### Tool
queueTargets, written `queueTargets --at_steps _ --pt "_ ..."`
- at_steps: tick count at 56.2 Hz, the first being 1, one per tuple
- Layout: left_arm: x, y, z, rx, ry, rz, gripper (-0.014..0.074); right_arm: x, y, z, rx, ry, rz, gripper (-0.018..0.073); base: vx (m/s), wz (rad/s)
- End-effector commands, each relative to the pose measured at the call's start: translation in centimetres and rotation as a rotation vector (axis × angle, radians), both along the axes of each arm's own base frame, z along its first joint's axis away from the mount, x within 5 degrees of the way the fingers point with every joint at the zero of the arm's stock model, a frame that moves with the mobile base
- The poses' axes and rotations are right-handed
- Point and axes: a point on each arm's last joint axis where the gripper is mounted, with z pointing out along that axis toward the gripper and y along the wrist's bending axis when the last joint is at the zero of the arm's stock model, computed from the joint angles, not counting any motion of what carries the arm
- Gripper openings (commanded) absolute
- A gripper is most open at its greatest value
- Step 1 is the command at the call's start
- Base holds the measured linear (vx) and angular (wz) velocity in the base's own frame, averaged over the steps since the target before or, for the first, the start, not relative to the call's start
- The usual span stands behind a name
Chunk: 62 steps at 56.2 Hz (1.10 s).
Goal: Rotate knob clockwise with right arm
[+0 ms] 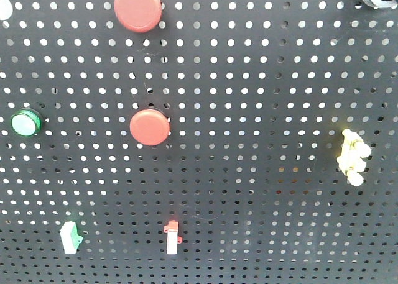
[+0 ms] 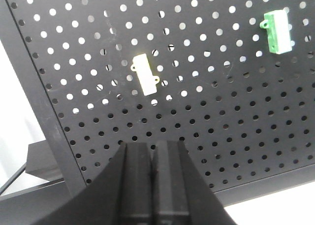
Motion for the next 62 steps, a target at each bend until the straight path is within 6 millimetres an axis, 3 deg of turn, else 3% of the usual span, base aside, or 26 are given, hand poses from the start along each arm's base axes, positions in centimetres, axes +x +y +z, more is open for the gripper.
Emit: queueTargets --at_steps 1,7,13,26,41,62 --pt "-0.1 -0.1 -0.3 -0.014 -0.06 -0.013 -0.0006 0.5 2.0 1.7 -0.025 -0.13 0.113 -0.0006 0.0 0.0" --pt "-0.1 -0.1 -0.3 -0.014 -0.06 -0.013 -0.0006 0.8 3.9 1.7 -0.143 -0.217 0.171 -0.0006 0.0 0.0" --pt "-0.1 -0.1 -0.3 -0.014 -0.06 -0.013 -0.0006 0.9 4.2 1.7 -0.253 -0.298 0.124 -0.0006 0.0 0.0" --pt "-0.1 -0.1 -0.3 -0.014 -0.06 -0.013 -0.0006 0.4 2.5 1.9 -0.511 -0.44 -0.061 -0.0006 0.0 0.0" --pt "-0.1 -0.1 -0.3 -0.014 -0.06 -0.013 -0.0006 -0.6 0.1 2.5 -0.691 -0.502 -0.277 0.0013 0.0 0.0" --pt "-0.1 -0.1 -0.3 -0.014 -0.06 -0.013 -0.0006 0.5 -0.5 2.2 -0.75 -0.447 -0.376 0.0273 0.0 0.0"
